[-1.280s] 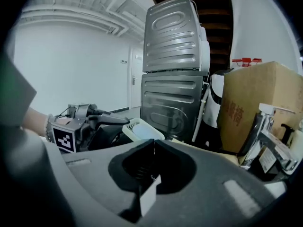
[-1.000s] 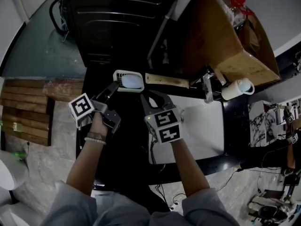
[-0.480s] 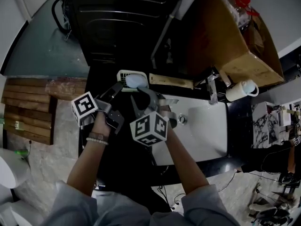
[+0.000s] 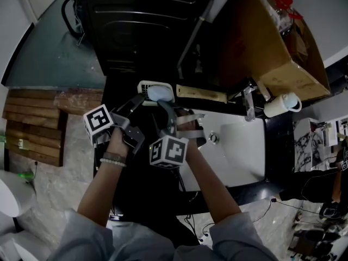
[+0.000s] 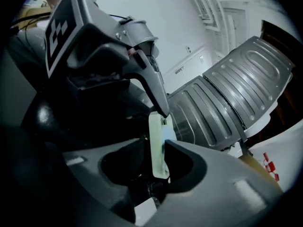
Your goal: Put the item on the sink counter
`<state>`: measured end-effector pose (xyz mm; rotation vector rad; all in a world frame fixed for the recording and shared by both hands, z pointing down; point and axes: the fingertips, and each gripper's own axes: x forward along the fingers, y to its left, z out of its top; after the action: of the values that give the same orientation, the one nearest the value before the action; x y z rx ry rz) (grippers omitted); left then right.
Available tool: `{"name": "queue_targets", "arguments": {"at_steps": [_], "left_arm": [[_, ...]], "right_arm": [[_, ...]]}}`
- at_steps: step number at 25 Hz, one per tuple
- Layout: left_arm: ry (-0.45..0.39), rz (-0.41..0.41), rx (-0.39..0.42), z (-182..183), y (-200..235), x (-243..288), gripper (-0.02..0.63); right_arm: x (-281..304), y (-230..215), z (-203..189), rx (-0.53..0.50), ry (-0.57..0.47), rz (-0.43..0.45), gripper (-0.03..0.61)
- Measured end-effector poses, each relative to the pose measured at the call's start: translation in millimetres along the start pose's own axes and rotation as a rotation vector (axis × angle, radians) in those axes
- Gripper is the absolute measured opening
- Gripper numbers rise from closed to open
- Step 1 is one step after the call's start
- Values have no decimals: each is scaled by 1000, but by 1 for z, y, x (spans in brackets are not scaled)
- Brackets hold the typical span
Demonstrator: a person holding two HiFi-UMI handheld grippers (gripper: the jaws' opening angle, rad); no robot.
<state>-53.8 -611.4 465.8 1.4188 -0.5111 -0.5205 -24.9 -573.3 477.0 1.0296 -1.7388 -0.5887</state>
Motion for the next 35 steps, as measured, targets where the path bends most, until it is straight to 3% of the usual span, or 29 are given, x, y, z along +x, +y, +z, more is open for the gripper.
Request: {"name": "queue_targets", "arguments": {"at_steps": [3, 4, 22, 25, 27, 31, 35], "left_arm": [[10, -1, -1, -1, 0, -1, 86], [14, -5, 1, -1, 0, 0, 86], [64, 15, 122, -5, -10, -16, 129], [50, 19, 153, -4, -13, -26, 129], [39, 25, 174, -3, -15, -33, 129], [20, 30, 202, -1, -18, -46, 129], [13, 33, 261, -8, -25, -56, 121]], "right_arm": [[2, 0, -1, -27, 23, -30, 117], [3, 0, -2, -34, 30, -38, 80], [14, 0, -7, 25, 131, 0, 77], [15, 1, -7, 29, 124, 0, 25], [16, 2, -8, 36, 122, 3, 25], [13, -1, -6, 117, 93, 8, 25], [-4, -14, 1, 302, 17, 1, 25]]}}
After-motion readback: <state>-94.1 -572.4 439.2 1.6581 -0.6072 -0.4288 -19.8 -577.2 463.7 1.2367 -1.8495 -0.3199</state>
